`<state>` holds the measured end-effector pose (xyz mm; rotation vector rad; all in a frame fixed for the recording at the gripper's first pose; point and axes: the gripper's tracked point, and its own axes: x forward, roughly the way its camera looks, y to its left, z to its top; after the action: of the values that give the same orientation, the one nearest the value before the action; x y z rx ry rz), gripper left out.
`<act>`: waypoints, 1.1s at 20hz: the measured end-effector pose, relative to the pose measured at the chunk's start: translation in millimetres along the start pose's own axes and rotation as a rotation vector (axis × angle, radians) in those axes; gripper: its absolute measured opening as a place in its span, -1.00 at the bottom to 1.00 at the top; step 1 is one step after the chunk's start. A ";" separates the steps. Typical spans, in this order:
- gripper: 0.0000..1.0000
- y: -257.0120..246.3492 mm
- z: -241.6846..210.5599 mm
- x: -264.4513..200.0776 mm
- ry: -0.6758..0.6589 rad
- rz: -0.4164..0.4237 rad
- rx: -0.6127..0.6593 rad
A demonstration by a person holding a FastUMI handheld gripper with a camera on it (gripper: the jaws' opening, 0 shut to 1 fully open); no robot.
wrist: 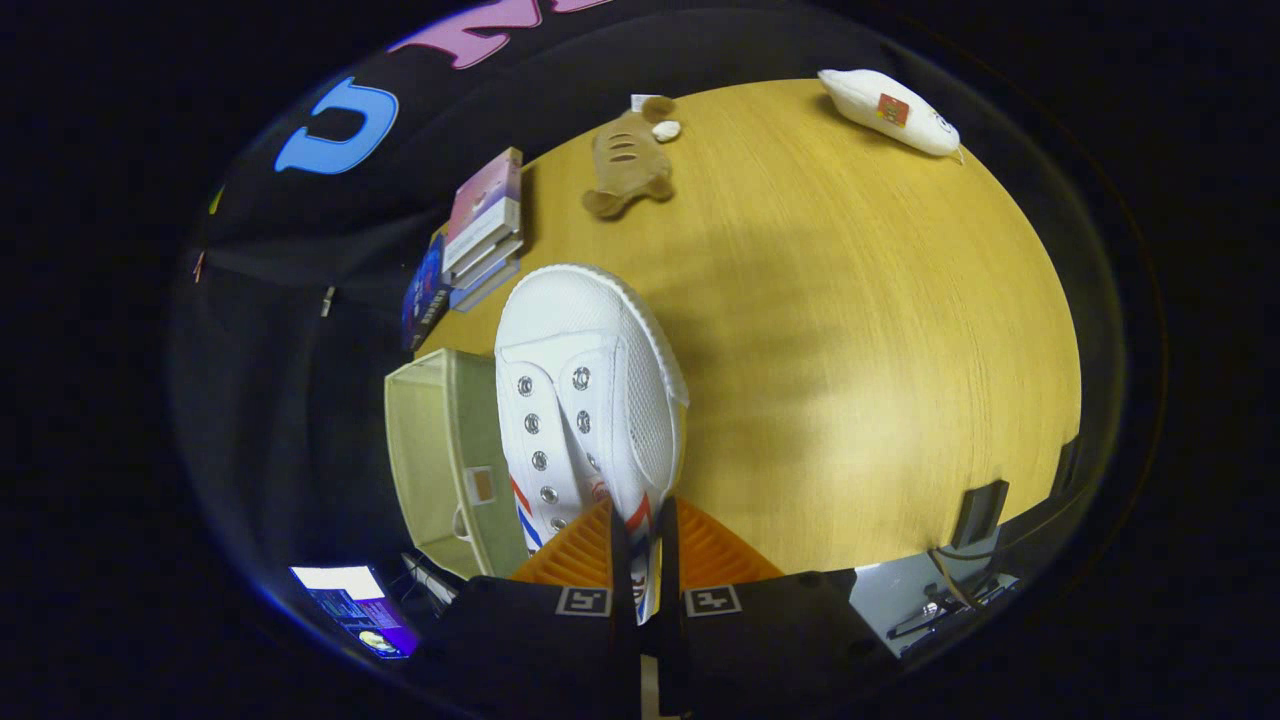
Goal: Open the storage box then place both shoes into the box .Put the left shoe in first, then the right shoe, with the right side of both shoes facing outward in a uniform manner.
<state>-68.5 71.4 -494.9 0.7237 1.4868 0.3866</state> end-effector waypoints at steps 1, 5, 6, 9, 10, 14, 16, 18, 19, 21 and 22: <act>-0.77 -0.7 0.0 1.4 -0.002 0.010 -0.014; -0.76 -0.3 1.0 3.1 0.013 0.059 -0.042; -0.77 -1.1 1.9 2.8 0.025 0.080 -0.043; -0.77 -3.9 1.3 6.3 0.061 0.101 -0.056; -0.77 -4.2 1.1 3.9 0.075 0.093 -0.058; -0.76 -6.3 -7.3 3.0 0.137 -0.008 -0.044; -0.77 -5.6 -23.2 13.8 0.164 -0.067 -0.048; -0.75 -5.6 -28.4 26.7 0.185 -0.103 -0.059; -0.74 -6.3 -27.6 35.7 0.193 -0.116 -0.058; -0.70 -6.9 -33.6 44.5 0.210 -0.137 -0.050; -0.65 -8.2 -36.0 45.6 0.221 -0.149 -0.047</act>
<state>-101.7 102.0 -532.4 0.5417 1.7225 0.3963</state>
